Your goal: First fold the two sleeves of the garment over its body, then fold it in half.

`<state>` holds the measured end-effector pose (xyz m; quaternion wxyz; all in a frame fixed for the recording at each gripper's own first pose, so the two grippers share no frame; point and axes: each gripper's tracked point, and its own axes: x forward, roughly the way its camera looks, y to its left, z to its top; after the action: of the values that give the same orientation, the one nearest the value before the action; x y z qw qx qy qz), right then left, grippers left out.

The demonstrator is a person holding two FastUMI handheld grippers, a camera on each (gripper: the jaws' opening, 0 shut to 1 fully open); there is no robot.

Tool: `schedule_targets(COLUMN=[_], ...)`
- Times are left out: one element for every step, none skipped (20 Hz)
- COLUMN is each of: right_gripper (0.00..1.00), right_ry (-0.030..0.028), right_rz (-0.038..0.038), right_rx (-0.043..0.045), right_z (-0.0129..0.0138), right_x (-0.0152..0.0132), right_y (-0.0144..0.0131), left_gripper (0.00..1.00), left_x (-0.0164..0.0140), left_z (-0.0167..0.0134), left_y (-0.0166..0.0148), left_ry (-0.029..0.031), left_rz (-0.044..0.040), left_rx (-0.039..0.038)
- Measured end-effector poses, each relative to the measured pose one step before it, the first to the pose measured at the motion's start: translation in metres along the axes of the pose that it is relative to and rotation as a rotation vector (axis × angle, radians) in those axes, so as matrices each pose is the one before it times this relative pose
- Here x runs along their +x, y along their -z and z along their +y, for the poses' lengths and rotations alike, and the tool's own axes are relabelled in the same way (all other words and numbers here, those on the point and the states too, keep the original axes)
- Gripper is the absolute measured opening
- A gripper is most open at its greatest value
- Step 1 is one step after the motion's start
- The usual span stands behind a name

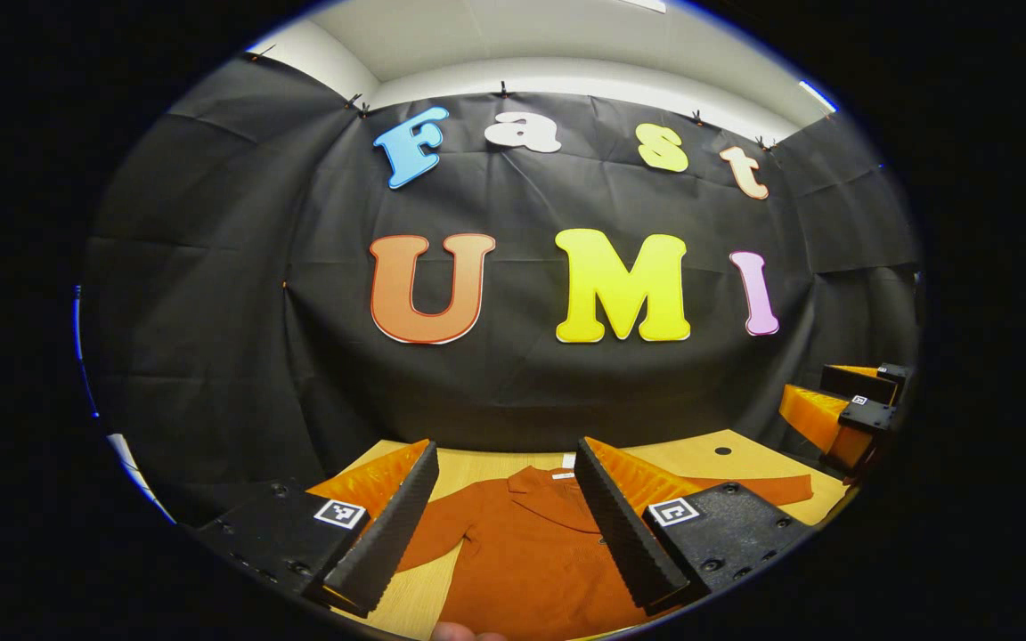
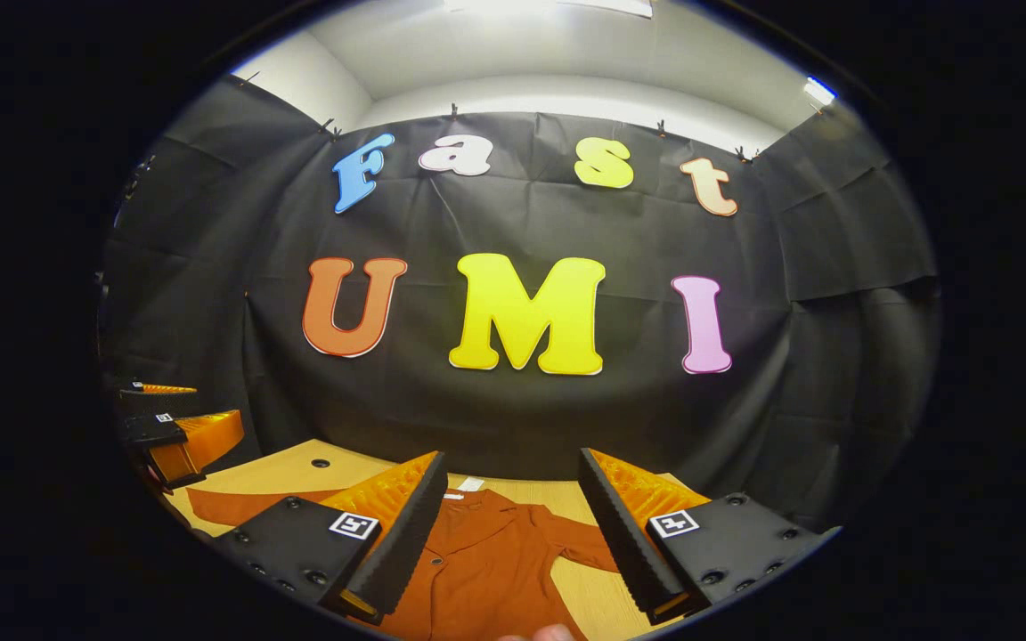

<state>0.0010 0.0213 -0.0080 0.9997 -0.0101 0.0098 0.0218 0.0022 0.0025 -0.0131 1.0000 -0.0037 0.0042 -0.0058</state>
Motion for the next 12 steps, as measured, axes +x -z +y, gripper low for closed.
schedule_targets(right_gripper=[0.94,0.94,0.94,0.94,0.94,0.94,0.94,0.94,0.94,0.94,0.94,0.94], right_ry=[-0.00304,-0.00094,-0.00171,-0.00028,-0.00272,-0.00093,0.00031,-0.00122,-0.0032,-0.00342,-0.00187,0.00109], right_rz=[0.00276,0.00147,0.00049,0.00321,0.00527,0.00407,0.00103,-0.00103,0.00083,0.00469,0.00309,0.00189], right_rx=[0.00353,0.00169,-0.00032,0.00013,0.00356,0.00305,0.00108,0.00066,0.00162,0.00281,0.00214,0.00172], right_z=[0.00097,0.00134,0.00067,0.00076,0.00206,0.00098,0.0,0.00095,0.00119,0.00124,0.0011,-0.00032], right_x=[-0.00016,0.00037,0.00133,0.00092,0.00065,0.00016,0.00011,-0.00005,-0.00014,0.00035,0.0013,0.00105], right_y=[0.00076,-0.00038,0.00133,0.00095,0.0007,0.00162,0.00077,-0.00119,0.00069,0.00124,0.00134,0.00005], left_gripper=[0.99,0.99,0.99,0.99,0.99,0.99,0.99,0.99,0.99,0.99,0.99,0.99], left_x=[-0.00008,-0.00034,0.00066,0.00035,-0.00019,0.00014,-0.00007,0.00039,-0.00005,0.00023,0.00018,-0.00016], left_z=[-0.0002,-0.00043,0.0006,-0.00101,0.00041,-0.00037,0.00003,0.00058,0.00131,0.00039,-0.0002,0.00095], left_y=[-0.00019,0.00115,0.00153,0.00127,0.00067,0.00103,-0.00183,-0.00039,0.0007,0.00222,0.00018,0.00093], left_ry=[0.00214,0.00096,0.00016,0.00287,0.0018,0.00506,0.00276,-0.00179,-0.00037,-0.00013,0.00005,-0.00176], left_rz=[-0.00134,0.00396,0.00261,0.00305,0.00178,0.00038,-0.00809,-0.00016,0.00161,0.00316,0.00244,0.00186], left_rx=[0.00186,0.00115,0.00024,0.00046,0.00225,0.0048,0.00163,0.00126,-0.0005,-0.0019,-0.00178,0.00154])
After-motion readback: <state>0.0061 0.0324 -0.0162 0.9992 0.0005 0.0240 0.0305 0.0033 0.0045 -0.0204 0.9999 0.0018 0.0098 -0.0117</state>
